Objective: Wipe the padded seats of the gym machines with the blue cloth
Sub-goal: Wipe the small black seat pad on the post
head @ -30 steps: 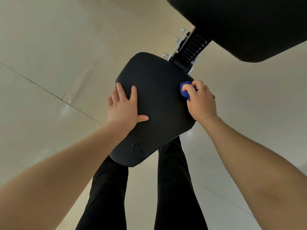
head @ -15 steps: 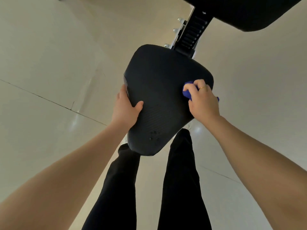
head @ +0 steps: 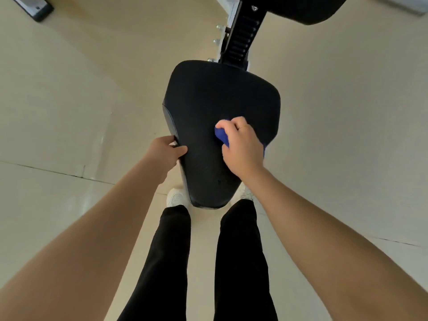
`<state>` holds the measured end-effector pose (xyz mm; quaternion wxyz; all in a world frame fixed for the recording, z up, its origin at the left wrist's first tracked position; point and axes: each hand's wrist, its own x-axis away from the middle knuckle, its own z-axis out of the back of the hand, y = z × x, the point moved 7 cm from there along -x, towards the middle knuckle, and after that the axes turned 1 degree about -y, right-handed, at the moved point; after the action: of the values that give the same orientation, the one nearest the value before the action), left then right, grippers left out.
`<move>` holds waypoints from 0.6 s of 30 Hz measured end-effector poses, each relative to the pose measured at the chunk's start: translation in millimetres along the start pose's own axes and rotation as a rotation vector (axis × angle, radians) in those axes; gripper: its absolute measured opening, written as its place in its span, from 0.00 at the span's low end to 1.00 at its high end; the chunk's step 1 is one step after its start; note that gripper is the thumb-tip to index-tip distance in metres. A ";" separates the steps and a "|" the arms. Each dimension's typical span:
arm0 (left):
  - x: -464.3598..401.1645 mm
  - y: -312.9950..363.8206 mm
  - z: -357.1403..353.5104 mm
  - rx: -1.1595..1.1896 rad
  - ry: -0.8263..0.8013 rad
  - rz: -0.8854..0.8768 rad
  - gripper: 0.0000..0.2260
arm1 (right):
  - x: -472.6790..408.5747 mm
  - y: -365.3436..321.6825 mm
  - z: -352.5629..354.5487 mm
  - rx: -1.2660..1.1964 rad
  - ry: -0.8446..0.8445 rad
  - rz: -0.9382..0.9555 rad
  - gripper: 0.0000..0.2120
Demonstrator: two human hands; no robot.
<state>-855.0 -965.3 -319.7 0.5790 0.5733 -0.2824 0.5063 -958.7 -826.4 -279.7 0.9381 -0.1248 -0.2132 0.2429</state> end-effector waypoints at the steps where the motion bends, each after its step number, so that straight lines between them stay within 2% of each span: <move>1: 2.4 1.4 -0.6 0.017 -0.006 -0.018 0.15 | 9.1 -16.6 -7.6 -0.009 -0.059 0.107 0.20; 3: 9.2 4.5 -1.6 0.054 -0.030 -0.055 0.14 | 21.5 -34.6 -13.8 -0.017 -0.169 0.279 0.21; 5: 10.1 4.1 -0.1 0.070 -0.042 -0.069 0.18 | 10.8 -25.5 -11.4 0.016 -0.155 0.316 0.21; 9: 0.3 10.0 7.4 0.001 0.020 -0.171 0.37 | -40.9 4.2 -2.5 0.041 0.060 0.017 0.19; 11: -3.2 17.3 3.6 0.005 -0.013 -0.221 0.36 | -46.2 -11.3 -5.0 0.039 0.074 0.005 0.19; 15: -6.5 18.4 1.9 0.004 -0.064 -0.241 0.37 | -10.7 -72.9 -22.8 0.013 -0.059 0.447 0.18; 17: -6.5 11.3 10.1 0.091 -0.093 -0.180 0.36 | -18.3 -77.1 -24.1 0.005 -0.120 0.562 0.18; 18: -6.5 8.2 14.2 0.128 -0.110 -0.158 0.35 | -32.9 -72.9 -23.5 0.023 -0.123 0.560 0.18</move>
<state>-861.1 -981.9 -320.0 0.5628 0.6566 -0.2348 0.4438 -944.5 -908.2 -286.9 0.8211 -0.1533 -0.2239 0.5021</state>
